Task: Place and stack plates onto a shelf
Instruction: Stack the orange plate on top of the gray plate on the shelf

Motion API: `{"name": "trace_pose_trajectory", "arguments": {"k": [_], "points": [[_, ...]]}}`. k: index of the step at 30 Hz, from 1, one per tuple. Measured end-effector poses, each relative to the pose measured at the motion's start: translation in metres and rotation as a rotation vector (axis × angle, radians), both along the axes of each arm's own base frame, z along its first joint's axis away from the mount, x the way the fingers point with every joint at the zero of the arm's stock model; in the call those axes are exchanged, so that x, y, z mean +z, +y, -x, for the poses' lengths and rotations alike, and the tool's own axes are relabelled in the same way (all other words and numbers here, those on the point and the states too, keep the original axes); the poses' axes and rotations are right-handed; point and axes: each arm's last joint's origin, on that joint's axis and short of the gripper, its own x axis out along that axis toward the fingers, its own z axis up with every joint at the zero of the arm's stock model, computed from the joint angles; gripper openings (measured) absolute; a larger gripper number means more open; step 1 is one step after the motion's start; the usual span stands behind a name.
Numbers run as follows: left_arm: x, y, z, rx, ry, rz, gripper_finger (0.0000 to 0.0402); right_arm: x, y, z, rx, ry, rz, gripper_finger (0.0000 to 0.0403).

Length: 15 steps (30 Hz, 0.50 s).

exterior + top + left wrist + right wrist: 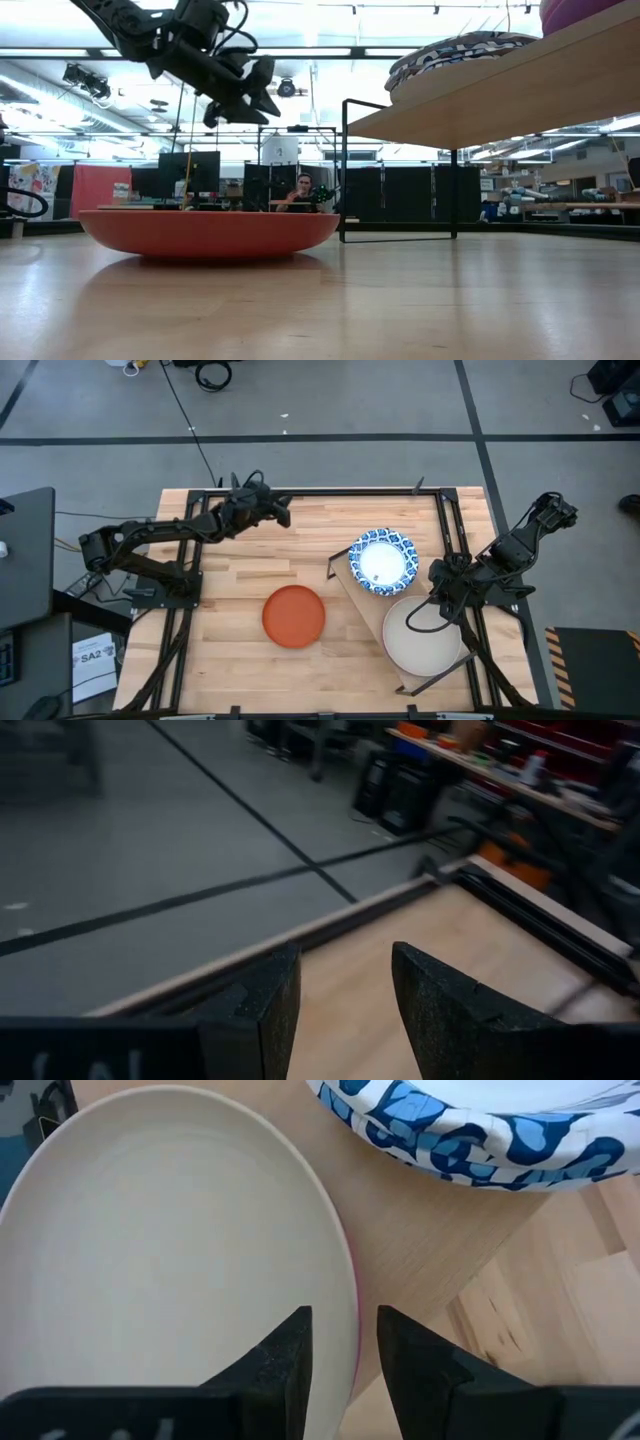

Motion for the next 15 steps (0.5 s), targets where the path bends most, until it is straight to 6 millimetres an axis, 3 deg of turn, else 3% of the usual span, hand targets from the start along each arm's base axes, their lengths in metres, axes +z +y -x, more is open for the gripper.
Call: {"name": "trace_pose_trajectory", "arguments": {"k": [10,15], "points": [[-0.001,-0.022,-0.011,-0.187,-0.005,0.03,0.0165,0.0,0.0,0.0,0.0,-0.001,-0.001,0.012],[-0.012,-0.041,-0.015,-0.312,0.096,0.106,0.0165,0.0,0.0,0.0,0.0,-0.001,-0.001,0.012]]}}
